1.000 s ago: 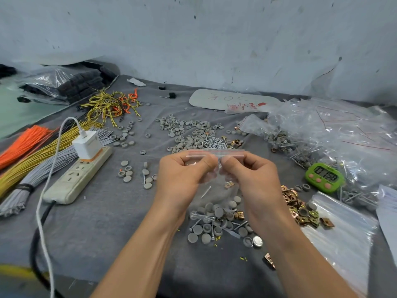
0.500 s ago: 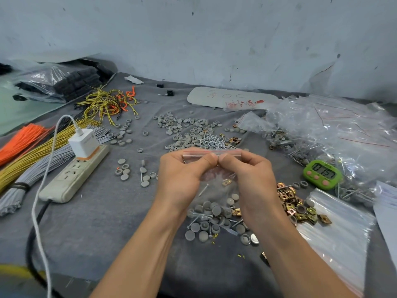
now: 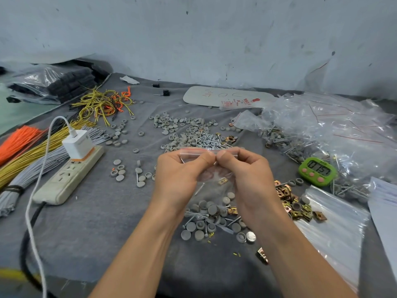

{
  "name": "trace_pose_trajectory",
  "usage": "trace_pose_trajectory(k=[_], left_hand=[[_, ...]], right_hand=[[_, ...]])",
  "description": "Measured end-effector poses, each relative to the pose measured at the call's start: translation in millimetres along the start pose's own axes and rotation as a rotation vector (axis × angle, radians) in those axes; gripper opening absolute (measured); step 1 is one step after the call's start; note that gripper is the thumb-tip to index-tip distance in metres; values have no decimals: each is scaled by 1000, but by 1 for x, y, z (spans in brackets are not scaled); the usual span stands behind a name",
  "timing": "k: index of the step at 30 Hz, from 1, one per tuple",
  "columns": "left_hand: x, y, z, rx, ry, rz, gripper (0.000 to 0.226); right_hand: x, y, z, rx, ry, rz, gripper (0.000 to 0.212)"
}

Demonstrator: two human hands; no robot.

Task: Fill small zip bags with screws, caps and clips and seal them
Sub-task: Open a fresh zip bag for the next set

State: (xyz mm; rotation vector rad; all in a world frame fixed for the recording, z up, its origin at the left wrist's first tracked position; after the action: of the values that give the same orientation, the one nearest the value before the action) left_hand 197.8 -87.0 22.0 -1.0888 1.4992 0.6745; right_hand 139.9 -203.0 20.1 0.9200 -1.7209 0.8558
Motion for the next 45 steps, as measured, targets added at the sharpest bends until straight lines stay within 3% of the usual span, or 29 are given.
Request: trace_pose_trajectory(k=[4, 9, 14, 21, 27, 37, 45], left_hand=[[-1, 2, -4, -2, -2, -8, 3], [-2, 4, -7, -7, -12, 14, 11], [-1, 1, 6, -124, 28, 86, 19], [-2, 0, 7, -228, -9, -17, 30], [-1, 0, 5, -148, -76, -36, 17], [-1, 0, 1, -126, -18, -7, 28], [0, 1, 2, -213, 10, -48, 20]], right_hand=[[-3, 0, -2, -36, 4, 14, 35], [-1, 0, 3, -60, 31, 9, 30], [2, 0, 14, -102, -19, -64, 28], [4, 2, 9, -107, 59, -28, 33], [9, 3, 13, -99, 101, 11, 25], [8, 4, 11, -98, 52, -16, 25], [7, 4, 19, -157, 27, -23, 37]])
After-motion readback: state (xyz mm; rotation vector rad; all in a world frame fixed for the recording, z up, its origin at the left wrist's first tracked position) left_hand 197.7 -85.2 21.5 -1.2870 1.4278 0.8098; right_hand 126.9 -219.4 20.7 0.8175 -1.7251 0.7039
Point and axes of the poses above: each hand's wrist, its own y-axis away from the middle knuckle, its own z-axis out of the back of the hand, x = y × z, the point moved 2 cm from there along -y, towards the middle knuckle, and after that the axes turned 4 degrees about x, right-handed, at the moved point
